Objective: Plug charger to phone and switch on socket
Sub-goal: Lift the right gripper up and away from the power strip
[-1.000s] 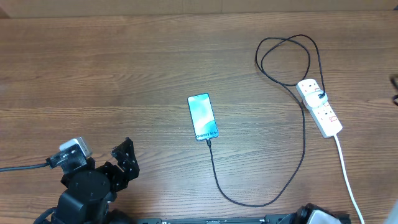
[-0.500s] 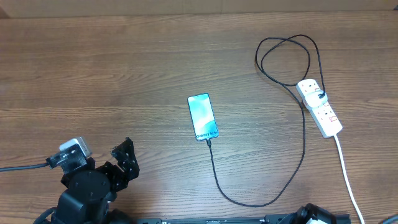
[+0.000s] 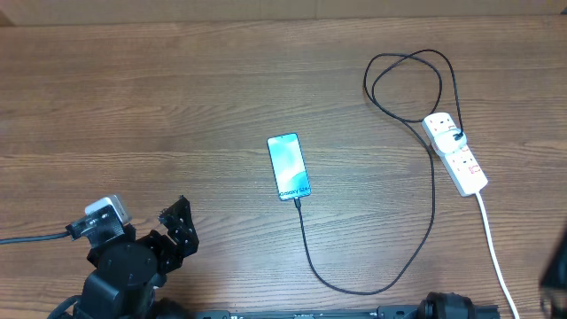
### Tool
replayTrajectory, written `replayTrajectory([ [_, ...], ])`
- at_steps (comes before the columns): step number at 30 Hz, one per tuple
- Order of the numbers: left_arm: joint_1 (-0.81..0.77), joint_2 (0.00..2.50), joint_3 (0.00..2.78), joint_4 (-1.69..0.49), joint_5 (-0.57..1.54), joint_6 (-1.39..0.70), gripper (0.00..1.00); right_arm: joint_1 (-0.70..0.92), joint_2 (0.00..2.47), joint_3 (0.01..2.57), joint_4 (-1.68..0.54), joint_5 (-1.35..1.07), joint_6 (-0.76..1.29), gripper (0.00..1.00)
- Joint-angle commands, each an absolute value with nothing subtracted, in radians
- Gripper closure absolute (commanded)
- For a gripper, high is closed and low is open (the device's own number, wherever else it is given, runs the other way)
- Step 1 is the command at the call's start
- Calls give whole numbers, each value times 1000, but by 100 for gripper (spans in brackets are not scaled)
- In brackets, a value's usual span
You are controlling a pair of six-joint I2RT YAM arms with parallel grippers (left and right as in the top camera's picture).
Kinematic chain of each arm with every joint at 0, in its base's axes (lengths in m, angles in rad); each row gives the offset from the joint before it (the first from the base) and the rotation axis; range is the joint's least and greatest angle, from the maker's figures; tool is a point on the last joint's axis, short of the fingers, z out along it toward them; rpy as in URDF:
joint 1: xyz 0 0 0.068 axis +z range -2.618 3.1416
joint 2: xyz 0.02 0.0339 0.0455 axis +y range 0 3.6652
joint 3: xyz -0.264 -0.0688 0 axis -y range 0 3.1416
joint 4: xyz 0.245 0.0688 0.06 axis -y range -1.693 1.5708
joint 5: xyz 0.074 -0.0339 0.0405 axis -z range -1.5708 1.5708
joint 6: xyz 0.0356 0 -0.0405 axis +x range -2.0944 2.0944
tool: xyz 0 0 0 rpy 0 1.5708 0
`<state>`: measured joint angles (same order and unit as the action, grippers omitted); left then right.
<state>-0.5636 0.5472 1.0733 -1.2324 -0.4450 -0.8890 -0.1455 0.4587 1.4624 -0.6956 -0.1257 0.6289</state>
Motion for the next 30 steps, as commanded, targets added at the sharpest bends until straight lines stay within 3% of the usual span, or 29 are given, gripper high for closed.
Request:
replayTrajectory([
  [1,-572,542,1068,-1230,-444,-905,1,-194,341,1385,-723,-123,597,0],
  [11,-572,542,1068,-1230,-444,-905,0,-354,223,1362,-893,-332,688,0],
  [30,-572,542,1068,-1231,-444,-905,0,-210,7,1346,-927,-315,680,0],
])
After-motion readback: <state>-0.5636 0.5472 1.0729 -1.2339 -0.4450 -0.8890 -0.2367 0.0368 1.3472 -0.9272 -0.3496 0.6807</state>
